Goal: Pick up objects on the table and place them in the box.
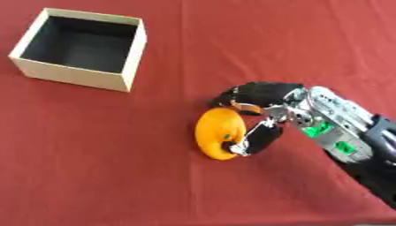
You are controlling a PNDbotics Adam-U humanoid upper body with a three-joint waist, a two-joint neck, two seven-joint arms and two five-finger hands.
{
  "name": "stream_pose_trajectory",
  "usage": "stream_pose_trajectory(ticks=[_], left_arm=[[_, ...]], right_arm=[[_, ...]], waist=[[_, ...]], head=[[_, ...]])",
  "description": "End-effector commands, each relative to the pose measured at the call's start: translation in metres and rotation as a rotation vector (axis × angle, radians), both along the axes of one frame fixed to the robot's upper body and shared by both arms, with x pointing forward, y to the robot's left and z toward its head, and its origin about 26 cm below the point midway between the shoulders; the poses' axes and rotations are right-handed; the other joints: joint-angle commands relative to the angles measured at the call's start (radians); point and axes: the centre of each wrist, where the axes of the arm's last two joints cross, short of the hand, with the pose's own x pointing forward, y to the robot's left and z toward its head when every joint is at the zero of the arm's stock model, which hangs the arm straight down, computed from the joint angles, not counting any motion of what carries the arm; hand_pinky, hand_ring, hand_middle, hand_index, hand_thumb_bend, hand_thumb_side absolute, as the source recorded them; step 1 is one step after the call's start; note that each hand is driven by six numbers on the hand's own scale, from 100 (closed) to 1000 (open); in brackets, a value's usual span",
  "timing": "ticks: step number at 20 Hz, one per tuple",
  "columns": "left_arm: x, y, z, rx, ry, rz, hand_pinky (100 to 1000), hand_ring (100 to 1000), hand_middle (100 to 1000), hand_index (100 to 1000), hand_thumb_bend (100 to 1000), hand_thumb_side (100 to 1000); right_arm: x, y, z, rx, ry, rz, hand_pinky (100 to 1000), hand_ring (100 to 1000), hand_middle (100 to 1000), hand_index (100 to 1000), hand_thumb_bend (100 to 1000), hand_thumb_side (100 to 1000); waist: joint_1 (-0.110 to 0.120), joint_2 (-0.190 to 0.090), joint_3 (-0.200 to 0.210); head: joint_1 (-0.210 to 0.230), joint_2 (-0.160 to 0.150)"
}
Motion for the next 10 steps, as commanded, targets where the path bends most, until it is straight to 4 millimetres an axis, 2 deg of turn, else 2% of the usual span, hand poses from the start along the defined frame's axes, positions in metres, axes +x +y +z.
stream_pose_trajectory(ticks=[1, 9, 10], left_arm=[[-0.003, -0.001, 0.008, 0.016, -0.024, -0.009, 574, 698, 634, 723, 556, 842], [-0.003, -0.001, 0.007, 0.017, -0.016, -0.003, 574, 699, 634, 723, 553, 843], [-0.003, 0.0, 0.007, 0.017, -0.016, -0.003, 574, 699, 634, 723, 552, 842]], right_arm=[[-0.004, -0.001, 0.009, 0.025, -0.02, 0.024, 920, 868, 726, 907, 248, 421], [-0.034, -0.002, 0.037, 0.123, -0.154, 0.042, 899, 838, 658, 863, 196, 359], [-0.036, -0.003, 0.038, 0.131, -0.158, 0.037, 897, 830, 628, 850, 141, 301]], waist=[[0.003, -0.014, 0.0], [0.002, -0.014, -0.004], [0.001, -0.015, -0.005]], head=[[-0.002, 0.007], [0.003, 0.006], [0.003, 0.005]])
